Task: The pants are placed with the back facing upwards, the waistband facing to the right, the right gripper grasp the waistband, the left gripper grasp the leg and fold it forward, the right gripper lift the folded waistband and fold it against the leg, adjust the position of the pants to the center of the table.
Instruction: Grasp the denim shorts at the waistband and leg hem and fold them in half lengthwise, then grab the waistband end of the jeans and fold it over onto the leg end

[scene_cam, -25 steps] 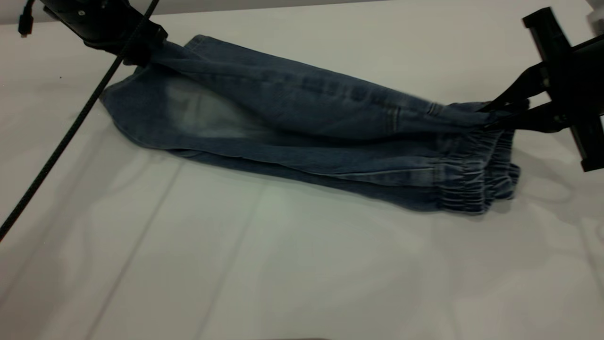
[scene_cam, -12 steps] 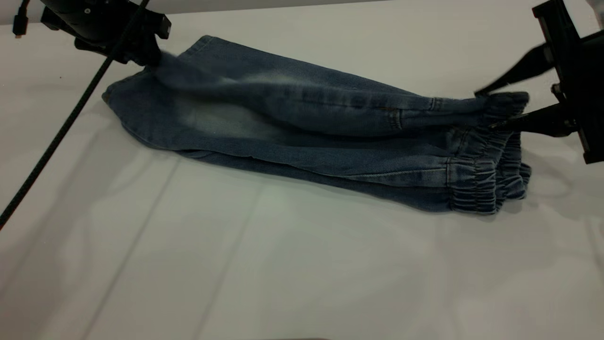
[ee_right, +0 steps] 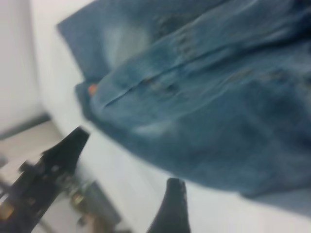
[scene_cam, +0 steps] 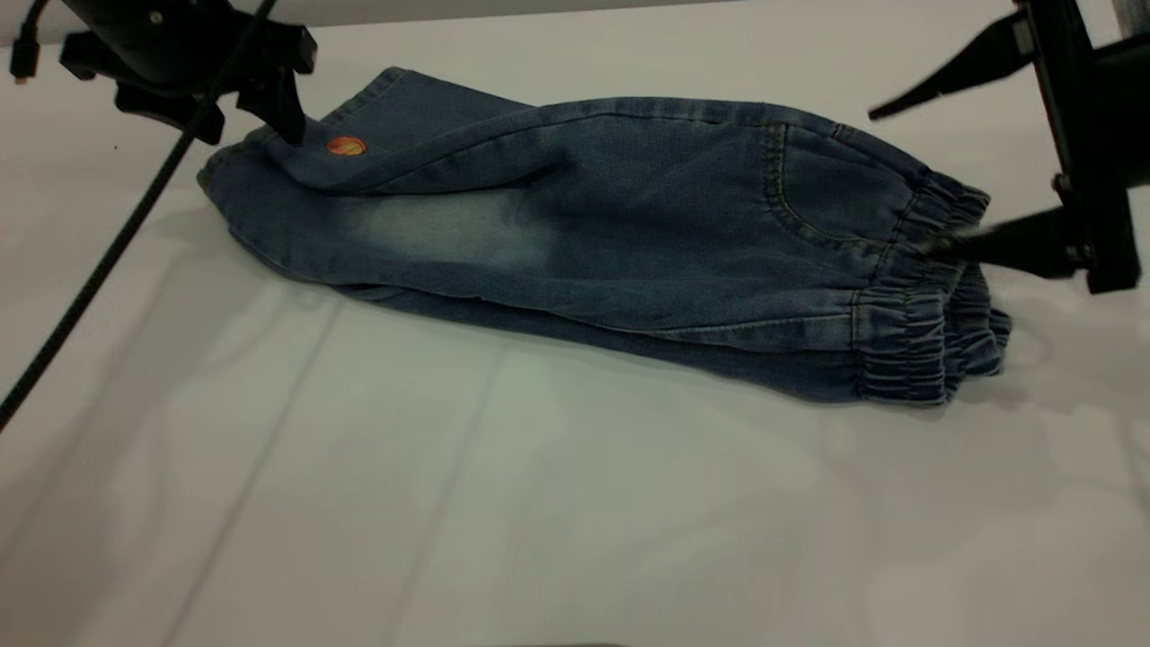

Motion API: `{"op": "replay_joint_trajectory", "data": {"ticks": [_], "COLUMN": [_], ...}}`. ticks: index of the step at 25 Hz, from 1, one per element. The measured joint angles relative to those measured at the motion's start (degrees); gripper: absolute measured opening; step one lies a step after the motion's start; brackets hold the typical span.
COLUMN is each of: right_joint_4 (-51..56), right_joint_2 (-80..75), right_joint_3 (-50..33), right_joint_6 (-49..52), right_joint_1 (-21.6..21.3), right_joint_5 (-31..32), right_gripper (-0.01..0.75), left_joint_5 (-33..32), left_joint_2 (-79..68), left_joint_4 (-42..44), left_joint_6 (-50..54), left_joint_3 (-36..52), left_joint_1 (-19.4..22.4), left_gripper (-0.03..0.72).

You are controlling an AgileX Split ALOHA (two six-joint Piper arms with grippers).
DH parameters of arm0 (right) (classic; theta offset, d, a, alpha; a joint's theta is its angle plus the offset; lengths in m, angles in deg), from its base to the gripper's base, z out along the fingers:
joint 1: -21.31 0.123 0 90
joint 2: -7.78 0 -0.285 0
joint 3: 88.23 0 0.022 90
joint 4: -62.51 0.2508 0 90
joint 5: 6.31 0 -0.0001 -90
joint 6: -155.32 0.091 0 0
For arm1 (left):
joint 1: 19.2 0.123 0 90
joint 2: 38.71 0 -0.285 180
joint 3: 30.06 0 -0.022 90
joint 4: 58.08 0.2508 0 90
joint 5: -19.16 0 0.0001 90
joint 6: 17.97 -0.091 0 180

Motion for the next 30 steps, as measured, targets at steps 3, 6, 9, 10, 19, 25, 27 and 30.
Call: {"op": "replay_joint_trajectory", "data": {"ticks": [3,6,9,10,19,25,27,30], "right_joint_4": [-1.0,-3.0,-3.3,-3.3,-3.3,-3.3,-3.3,-3.3], "right_joint_2": [0.0,0.0,0.0,0.0,0.0,0.0,0.0,0.0], "right_joint_3": [0.0,0.0,0.0,0.0,0.0,0.0,0.0,0.0], "right_joint_6": [0.2,0.5,0.6,0.6,-0.3,-0.7,-0.7,-1.0], "right_joint_1": [0.0,0.0,0.0,0.0,0.0,0.0,0.0,0.0], "right_joint_5": [5.8,8.4,8.4,8.4,8.8,9.5,9.5,9.6], "right_gripper": [0.564,0.557,0.555,0.554,0.554,0.554,0.554,0.554], "left_joint_5": [-5.0,-13.4,-16.1,-15.6,-3.6,-0.8,-1.8,-1.4], "left_joint_2": [2.0,2.4,1.5,0.9,-3.7,-5.1,-5.2,-5.8], "left_joint_4": [0.0,-1.5,-4.9,-6.3,-9.6,-9.7,-9.8,-9.8], "left_joint_6": [-2.8,-6.9,-11.3,-12.3,-16.6,-16.5,-16.1,-16.1], "left_joint_3": [-0.2,-0.4,-0.4,-0.4,-0.4,-0.5,-0.5,-0.5], "left_joint_1": [0.0,0.0,0.0,0.0,-3.3,-4.1,-4.1,-4.1], "left_gripper": [0.496,0.496,0.496,0.496,0.496,0.496,0.496,0.496]}}
